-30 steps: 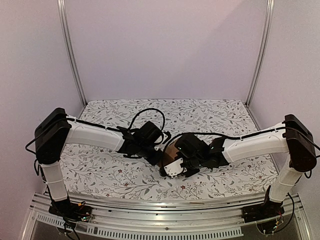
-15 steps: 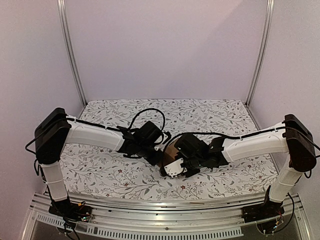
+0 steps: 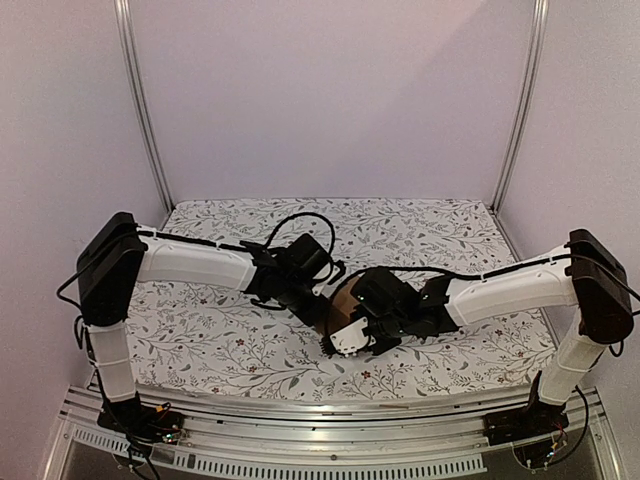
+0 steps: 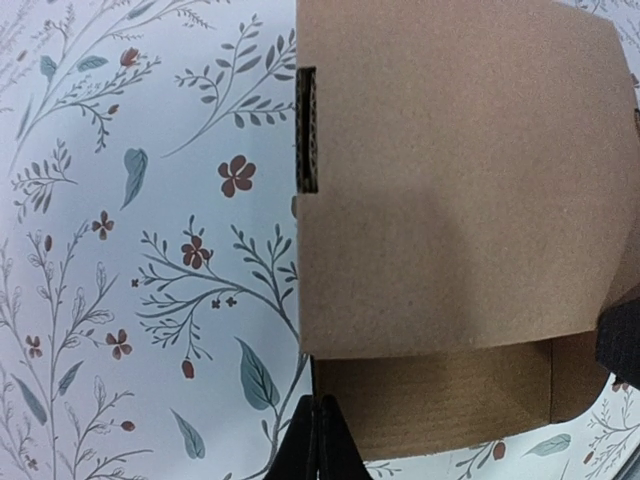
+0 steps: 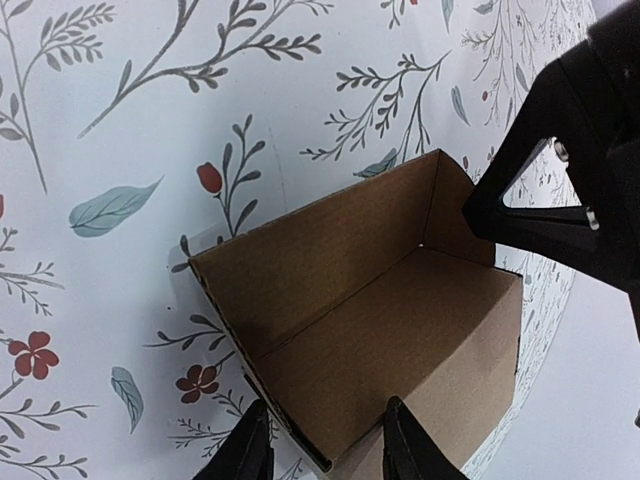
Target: Fold the paper box
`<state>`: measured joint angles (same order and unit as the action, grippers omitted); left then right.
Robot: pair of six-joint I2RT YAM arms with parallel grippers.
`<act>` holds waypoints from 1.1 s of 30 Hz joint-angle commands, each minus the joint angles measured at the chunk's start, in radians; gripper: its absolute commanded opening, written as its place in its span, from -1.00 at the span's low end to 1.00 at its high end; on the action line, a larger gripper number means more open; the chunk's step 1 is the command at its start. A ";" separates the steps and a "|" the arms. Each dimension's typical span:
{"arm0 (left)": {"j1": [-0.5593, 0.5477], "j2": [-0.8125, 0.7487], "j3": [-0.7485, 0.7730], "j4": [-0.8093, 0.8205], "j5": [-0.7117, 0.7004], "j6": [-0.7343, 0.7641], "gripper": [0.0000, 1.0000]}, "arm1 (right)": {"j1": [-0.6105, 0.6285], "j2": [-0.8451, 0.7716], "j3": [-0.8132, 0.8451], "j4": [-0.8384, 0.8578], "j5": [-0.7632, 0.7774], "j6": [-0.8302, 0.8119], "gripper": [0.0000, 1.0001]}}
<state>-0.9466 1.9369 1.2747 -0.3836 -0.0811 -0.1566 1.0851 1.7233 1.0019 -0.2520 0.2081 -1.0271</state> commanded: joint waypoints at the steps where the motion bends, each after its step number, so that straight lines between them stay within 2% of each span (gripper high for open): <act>1: 0.015 0.030 0.072 -0.051 0.063 -0.001 -1.00 | -0.004 0.047 -0.063 -0.093 -0.070 -0.027 -0.25; 26: 0.051 0.189 0.351 -0.306 0.198 0.012 -1.00 | -0.003 0.032 -0.077 -0.122 -0.127 -0.060 -0.23; 33: 0.052 0.190 0.351 -0.314 0.205 0.004 -1.00 | -0.005 0.024 -0.063 -0.119 -0.100 -0.043 -0.23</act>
<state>-0.8902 2.1162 1.6135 -0.6941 0.0479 -0.1455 1.0782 1.7119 0.9771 -0.2241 0.1768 -1.0801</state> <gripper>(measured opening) 0.004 0.387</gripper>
